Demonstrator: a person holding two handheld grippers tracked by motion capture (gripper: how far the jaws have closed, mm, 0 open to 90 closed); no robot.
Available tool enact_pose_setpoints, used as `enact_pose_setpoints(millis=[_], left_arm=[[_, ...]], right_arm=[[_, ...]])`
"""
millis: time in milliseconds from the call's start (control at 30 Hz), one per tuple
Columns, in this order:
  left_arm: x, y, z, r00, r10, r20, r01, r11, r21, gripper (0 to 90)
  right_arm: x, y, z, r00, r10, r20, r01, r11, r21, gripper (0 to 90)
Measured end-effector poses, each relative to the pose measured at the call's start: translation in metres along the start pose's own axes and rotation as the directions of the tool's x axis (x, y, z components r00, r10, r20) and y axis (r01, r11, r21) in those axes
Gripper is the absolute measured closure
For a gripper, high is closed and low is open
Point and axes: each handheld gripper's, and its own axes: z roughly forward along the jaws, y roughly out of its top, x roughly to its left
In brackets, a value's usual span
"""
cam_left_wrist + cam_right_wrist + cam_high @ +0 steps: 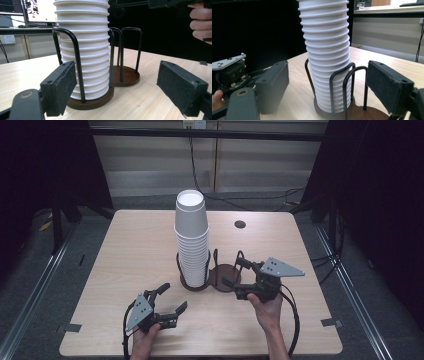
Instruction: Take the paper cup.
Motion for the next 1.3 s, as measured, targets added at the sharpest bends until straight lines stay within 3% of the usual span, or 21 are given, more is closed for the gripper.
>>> enact_pose_setpoints(millis=[167,400,833,967,1300], left_arm=[[0.0,0.0,0.0,1.0,0.0,0.0,0.0,1.0,0.0,15.9],[0.0,0.0,0.0,1.0,0.0,0.001,0.0,1.0,0.0,15.8],[0.0,0.0,0.0,1.0,-0.001,0.004,0.001,1.0,0.001,15.8],[0.0,0.0,0.0,1.0,0.0,0.003,0.0,1.0,0.0,15.9],[0.0,0.0,0.0,1.0,0.001,0.004,-0.001,1.0,0.0,15.9]], right_arm=[[0.001,0.01,0.003,0.9997,-0.018,0.018,0.018,1.0,0.02,20.7],[0.001,0.024,0.009,0.9995,-0.033,0.002,0.033,0.998,0.044,17.0],[0.002,0.057,0.022,0.9955,-0.071,-0.062,0.074,0.996,0.042,15.2],[0.002,0.067,0.029,0.9908,-0.081,-0.108,0.088,0.995,0.056,14.2],[0.007,0.09,0.043,0.985,-0.118,-0.126,0.128,0.989,0.069,13.5]])
